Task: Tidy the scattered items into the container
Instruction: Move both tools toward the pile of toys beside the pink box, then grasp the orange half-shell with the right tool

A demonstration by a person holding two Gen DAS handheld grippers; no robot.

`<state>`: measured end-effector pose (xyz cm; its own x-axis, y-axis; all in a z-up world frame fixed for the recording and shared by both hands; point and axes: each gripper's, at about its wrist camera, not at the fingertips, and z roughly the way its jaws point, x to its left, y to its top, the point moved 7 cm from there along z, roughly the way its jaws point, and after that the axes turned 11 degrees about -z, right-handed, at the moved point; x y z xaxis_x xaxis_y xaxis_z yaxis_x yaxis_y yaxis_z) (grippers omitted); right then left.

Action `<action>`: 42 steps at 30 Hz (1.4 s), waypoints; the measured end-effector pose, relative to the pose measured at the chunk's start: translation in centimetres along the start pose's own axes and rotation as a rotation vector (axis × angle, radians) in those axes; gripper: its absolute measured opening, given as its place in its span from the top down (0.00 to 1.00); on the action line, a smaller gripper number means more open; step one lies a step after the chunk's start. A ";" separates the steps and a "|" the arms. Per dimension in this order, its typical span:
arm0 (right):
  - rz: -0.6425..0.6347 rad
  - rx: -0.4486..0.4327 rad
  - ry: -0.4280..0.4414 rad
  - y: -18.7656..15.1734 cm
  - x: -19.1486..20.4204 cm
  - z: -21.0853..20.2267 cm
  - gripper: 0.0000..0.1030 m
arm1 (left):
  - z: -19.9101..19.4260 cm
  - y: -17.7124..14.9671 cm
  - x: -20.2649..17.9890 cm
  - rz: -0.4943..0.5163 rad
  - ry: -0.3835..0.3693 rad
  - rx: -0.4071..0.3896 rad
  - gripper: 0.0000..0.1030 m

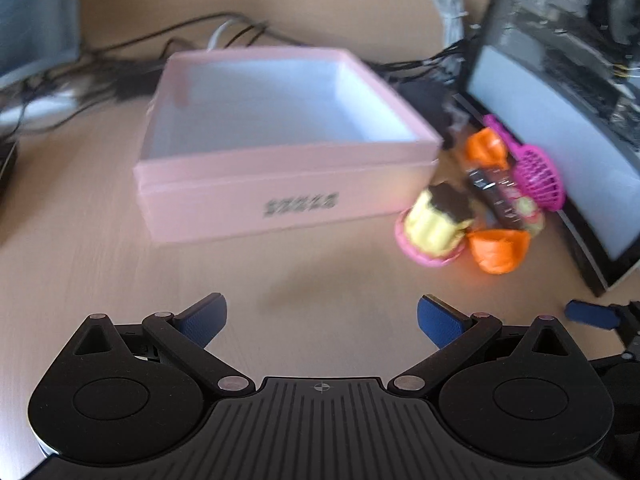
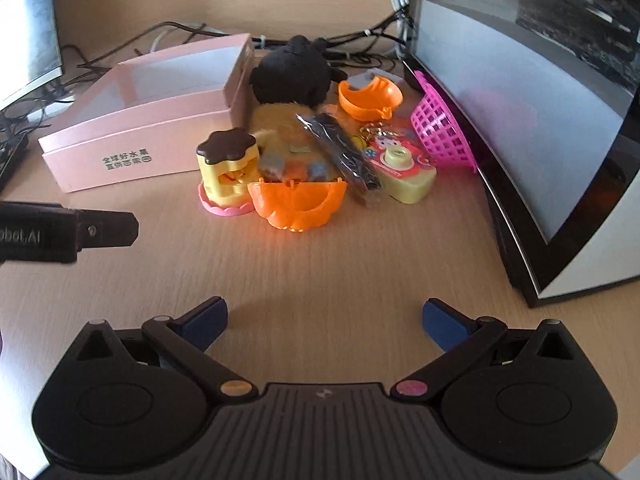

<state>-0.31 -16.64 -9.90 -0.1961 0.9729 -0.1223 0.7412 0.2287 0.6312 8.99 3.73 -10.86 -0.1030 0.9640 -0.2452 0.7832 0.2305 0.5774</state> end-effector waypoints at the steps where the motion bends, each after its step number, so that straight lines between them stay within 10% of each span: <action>1: -0.014 -0.016 0.004 0.0 0.1 0.0 0.00 | 0.0 -0.1 0.3 -0.005 0.011 0.000 0.00; 11: -0.152 -0.189 0.015 4.3 1.2 -0.4 0.42 | -2.8 1.2 1.9 -0.047 -0.011 -0.089 0.00; 24: -0.452 -0.245 0.137 7.4 6.8 1.3 0.57 | -3.6 0.3 4.2 -0.139 -0.005 -0.089 0.00; 42: -0.237 -0.116 0.029 2.2 0.1 -1.2 0.60 | 0.7 1.0 -3.6 0.157 -0.053 -0.084 0.00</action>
<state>0.51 -16.09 -7.57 -0.3752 0.8908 -0.2562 0.5939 0.4432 0.6714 10.63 0.37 -9.94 0.0512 0.9811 -0.1864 0.7329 0.0899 0.6744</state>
